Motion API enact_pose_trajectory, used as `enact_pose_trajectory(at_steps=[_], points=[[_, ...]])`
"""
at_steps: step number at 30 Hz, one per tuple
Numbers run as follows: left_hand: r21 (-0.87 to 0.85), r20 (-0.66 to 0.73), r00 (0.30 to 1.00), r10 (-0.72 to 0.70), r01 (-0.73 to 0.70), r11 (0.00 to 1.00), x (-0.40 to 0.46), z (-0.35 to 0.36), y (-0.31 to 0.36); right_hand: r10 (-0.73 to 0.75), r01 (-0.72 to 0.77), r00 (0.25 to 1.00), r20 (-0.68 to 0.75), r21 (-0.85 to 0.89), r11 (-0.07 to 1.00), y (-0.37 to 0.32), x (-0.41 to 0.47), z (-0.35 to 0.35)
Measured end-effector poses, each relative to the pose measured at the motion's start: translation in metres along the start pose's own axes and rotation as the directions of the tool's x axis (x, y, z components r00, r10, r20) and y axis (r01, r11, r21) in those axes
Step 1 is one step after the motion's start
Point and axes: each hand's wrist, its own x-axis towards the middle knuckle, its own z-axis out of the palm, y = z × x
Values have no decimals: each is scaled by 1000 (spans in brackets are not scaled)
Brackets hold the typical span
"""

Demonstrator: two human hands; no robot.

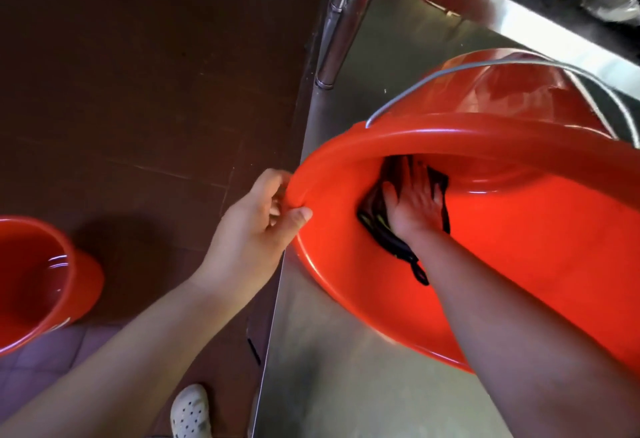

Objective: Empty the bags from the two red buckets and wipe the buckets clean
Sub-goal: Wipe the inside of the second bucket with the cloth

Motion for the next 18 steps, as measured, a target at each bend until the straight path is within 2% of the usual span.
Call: enact_pose_trajectory(at_steps=[2,5,7,9,11,13,15,18], points=[[-122,38,996,-84,88,989,-5,6,-9,-1,2,1000,-17,33,999,1,1,3],[-139,248,953,-175,214,967,-22,19,-30,14,-13,1000,-6,106,994,-2,-1,3],[-176,309,934,-182,244,954,-32,29,-38,36,-36,999,5,146,989,-10,-10,2],[-218,265,948,-176,237,947,-35,34,-42,38,-38,999,6,124,992,-22,-34,2],[-261,210,958,-197,249,933,-36,37,-45,-42,43,999,-18,69,997,-35,-74,6],[-269,127,964,-234,260,927,-35,39,-46,-129,132,991,-39,92,987,-51,-121,7],[-187,45,977,-209,214,959,-35,37,-46,-180,187,982,-57,152,970,-64,-160,10],[-10,21,992,-123,123,992,-31,26,-39,-204,210,978,-52,243,947,-72,-177,11]])
